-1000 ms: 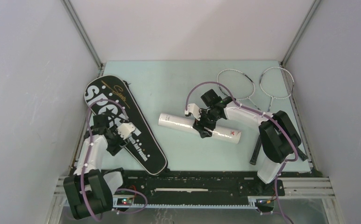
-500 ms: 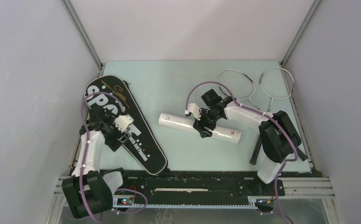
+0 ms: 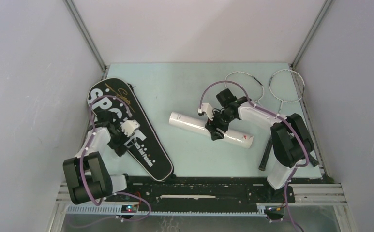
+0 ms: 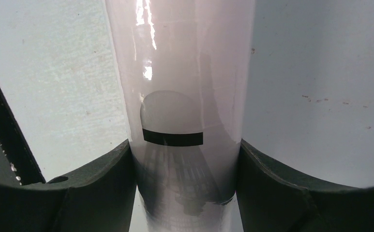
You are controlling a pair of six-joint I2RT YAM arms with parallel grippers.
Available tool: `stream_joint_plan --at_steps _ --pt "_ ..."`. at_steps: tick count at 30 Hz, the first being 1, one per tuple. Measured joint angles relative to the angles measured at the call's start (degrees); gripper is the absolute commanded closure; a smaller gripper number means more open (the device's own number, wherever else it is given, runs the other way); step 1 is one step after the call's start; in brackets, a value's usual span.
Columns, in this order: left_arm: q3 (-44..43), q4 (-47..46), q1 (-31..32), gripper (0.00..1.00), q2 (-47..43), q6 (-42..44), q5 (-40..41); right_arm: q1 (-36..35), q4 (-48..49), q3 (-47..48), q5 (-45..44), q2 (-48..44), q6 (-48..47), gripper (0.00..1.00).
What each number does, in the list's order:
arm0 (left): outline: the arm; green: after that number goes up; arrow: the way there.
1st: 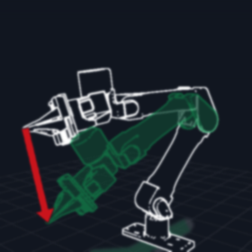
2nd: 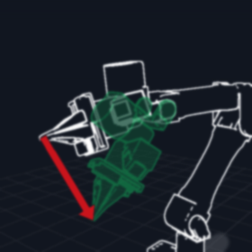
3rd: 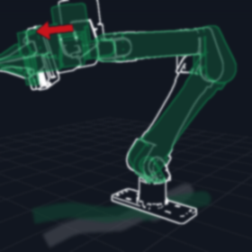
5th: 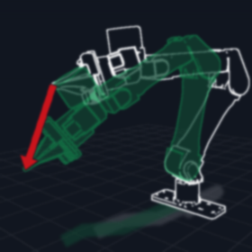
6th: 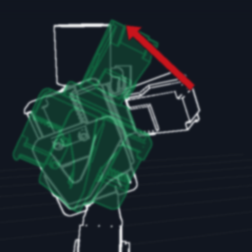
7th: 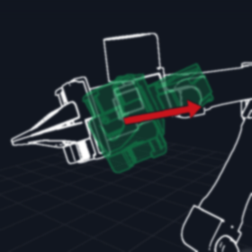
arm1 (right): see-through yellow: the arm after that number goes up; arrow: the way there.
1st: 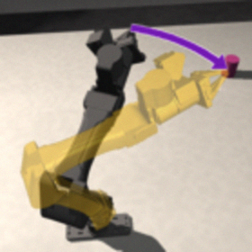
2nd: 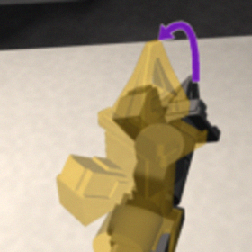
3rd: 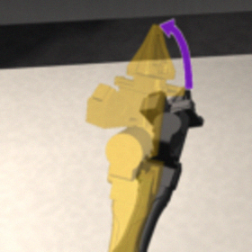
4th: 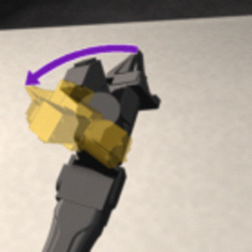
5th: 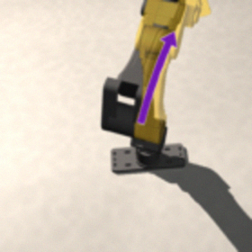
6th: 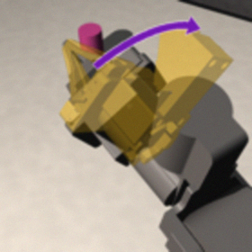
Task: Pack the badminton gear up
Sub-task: Pick up the lid from the center of the board.
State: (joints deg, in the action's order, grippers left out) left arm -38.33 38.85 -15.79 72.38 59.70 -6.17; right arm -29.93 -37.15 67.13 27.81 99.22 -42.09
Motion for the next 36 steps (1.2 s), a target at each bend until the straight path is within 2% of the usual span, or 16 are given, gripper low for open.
stream_joint_plan --at_steps 6,12,17,27,36 --pt "1.5 -0.5 0.0 0.03 -1.5 2.0 0.4 0.8 -1.0 0.0 1.8 0.0 -0.5 0.84" --pt "5.4 -1.4 0.0 0.13 -4.7 3.9 1.8 0.1 -1.0 0.0 1.4 0.0 -1.2 0.85" --pt "5.1 -2.5 0.0 0.33 -3.5 4.4 2.0 -0.8 -1.0 0.0 1.0 0.0 -1.5 0.85" --pt "2.9 -1.7 -0.1 0.6 -1.5 4.7 0.3 -0.9 -1.0 0.0 0.9 0.0 -1.6 0.86" --pt "0.6 3.4 -0.1 0.57 -1.6 3.8 -1.6 -0.7 -0.9 0.0 1.0 0.5 -1.6 0.87"
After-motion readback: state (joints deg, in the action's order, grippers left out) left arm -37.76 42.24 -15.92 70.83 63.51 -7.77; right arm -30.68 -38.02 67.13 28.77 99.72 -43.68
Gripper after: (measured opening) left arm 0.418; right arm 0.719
